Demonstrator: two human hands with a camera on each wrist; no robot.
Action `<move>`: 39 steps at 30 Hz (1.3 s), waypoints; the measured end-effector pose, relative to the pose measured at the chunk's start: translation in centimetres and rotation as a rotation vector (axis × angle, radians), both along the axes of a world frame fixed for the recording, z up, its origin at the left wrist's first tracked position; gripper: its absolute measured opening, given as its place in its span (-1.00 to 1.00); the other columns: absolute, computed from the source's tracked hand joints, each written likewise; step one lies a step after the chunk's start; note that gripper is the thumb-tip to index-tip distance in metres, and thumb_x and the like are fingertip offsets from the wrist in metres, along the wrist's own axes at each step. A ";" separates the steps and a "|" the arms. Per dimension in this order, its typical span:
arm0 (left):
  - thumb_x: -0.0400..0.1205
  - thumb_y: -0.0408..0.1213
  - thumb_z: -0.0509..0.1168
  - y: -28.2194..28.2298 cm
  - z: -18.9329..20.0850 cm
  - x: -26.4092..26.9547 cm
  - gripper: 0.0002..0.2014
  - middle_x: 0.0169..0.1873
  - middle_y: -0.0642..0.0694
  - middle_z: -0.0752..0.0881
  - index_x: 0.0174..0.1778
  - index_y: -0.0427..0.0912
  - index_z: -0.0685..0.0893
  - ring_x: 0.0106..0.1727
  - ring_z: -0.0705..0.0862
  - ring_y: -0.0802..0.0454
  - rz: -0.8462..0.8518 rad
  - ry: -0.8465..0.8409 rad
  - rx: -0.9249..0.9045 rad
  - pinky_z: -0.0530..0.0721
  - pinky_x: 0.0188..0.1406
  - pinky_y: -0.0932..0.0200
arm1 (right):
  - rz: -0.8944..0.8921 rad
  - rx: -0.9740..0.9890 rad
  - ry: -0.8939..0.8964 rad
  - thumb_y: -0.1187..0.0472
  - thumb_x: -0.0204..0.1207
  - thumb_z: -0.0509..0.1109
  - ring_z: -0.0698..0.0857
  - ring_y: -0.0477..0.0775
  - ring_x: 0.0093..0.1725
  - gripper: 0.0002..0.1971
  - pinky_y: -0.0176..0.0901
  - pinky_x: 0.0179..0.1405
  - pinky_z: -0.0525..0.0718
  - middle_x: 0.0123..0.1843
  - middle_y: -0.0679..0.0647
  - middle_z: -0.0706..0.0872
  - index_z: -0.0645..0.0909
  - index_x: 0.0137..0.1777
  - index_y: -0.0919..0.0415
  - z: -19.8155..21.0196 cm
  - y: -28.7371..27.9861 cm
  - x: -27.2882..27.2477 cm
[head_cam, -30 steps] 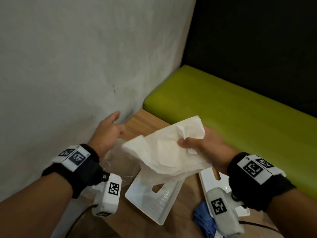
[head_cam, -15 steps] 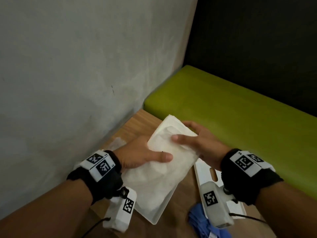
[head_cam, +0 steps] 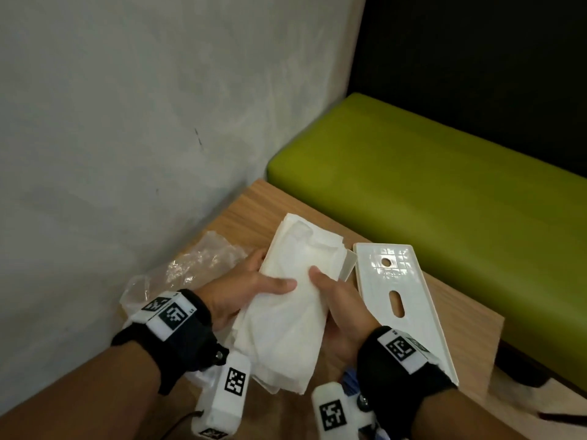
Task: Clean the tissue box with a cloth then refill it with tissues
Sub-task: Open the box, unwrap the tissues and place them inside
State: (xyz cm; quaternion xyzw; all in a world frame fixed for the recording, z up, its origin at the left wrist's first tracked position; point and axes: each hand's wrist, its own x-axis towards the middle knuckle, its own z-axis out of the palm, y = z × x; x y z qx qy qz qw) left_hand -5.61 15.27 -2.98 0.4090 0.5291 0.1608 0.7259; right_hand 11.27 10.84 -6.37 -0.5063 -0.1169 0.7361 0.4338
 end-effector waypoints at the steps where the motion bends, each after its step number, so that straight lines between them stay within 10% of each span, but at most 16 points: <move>1: 0.36 -0.26 0.65 -0.2 -0.1 -0.1 -0.23 0.21 -0.09 0.79 0.46 0.10 0.48 0.21 0.78 -0.17 -0.060 0.056 0.019 0.68 0.27 -0.29 | -0.034 -0.009 -0.028 0.04 0.52 0.43 0.75 0.33 0.22 -0.56 0.40 0.28 0.64 0.25 0.19 0.78 0.57 0.39 0.07 -0.3 0.0 0.0; 7: 0.44 -0.39 0.53 -0.2 -0.9 -0.1 -0.33 0.16 -0.02 0.79 0.44 0.07 0.47 0.18 0.76 -0.05 -0.140 0.280 0.076 0.71 0.25 -0.18 | 0.062 -0.051 -0.457 -0.12 0.10 0.55 0.75 0.15 0.17 -0.29 0.24 0.19 0.73 0.26 0.01 0.74 0.49 0.31 -0.08 -0.6 0.3 0.2; 12: 0.26 -0.32 0.32 0.3 -1.0 0.9 -0.29 0.12 -0.04 0.75 0.41 0.09 0.48 0.13 0.71 -0.11 -0.197 0.419 0.077 0.67 0.26 -0.16 | 0.206 -0.012 -0.978 -0.01 0.35 0.55 0.64 0.16 0.29 -0.31 0.14 0.32 0.65 0.29 0.04 0.63 0.31 0.41 0.05 0.8 0.0 0.9; 23: 0.52 -0.26 0.19 -1.4 -3.4 2.8 -0.48 0.29 -0.07 0.64 0.46 -0.03 0.42 0.26 0.63 -0.13 -0.335 0.753 0.247 0.63 0.29 -0.04 | 0.307 0.261 -1.333 0.07 0.40 0.55 0.59 0.03 0.19 -0.54 -0.02 0.25 0.68 0.26 -0.05 0.49 0.37 0.17 -0.10 0.8 0.3 1.6; 31: 0.55 0.01 0.39 -3.5 -1.7 3.0 -0.64 0.14 0.02 0.58 0.24 0.02 0.59 0.13 0.63 -0.03 -0.509 0.975 1.065 0.74 0.02 0.02 | 0.833 0.440 -1.598 0.04 0.60 0.27 0.51 0.16 0.35 -0.67 0.11 0.34 0.47 0.35 0.00 0.61 0.58 0.35 -0.05 0.0 1.4 2.7; 35: 0.58 0.13 0.33 -4.8 -2.4 3.2 -0.44 0.31 0.00 0.47 0.46 0.03 0.38 0.26 0.58 -0.03 -0.852 1.047 0.827 0.66 0.23 -0.04 | 0.976 0.466 -1.686 -0.06 0.64 0.14 0.54 0.17 0.31 -0.66 0.20 0.33 0.43 0.31 -0.01 0.66 0.60 0.32 -0.07 -0.3 2.1 2.7; 39: 0.35 -0.06 0.62 -6.6 -3.1 4.1 -0.18 0.18 -0.09 0.72 0.45 -0.09 0.34 0.06 0.79 -0.01 -0.750 0.982 0.917 0.81 0.01 0.02 | 1.004 0.484 -1.802 -0.15 0.64 0.03 0.57 0.19 0.23 -0.60 0.23 0.25 0.35 0.19 0.00 0.72 0.58 0.27 -0.06 -0.1 2.8 2.2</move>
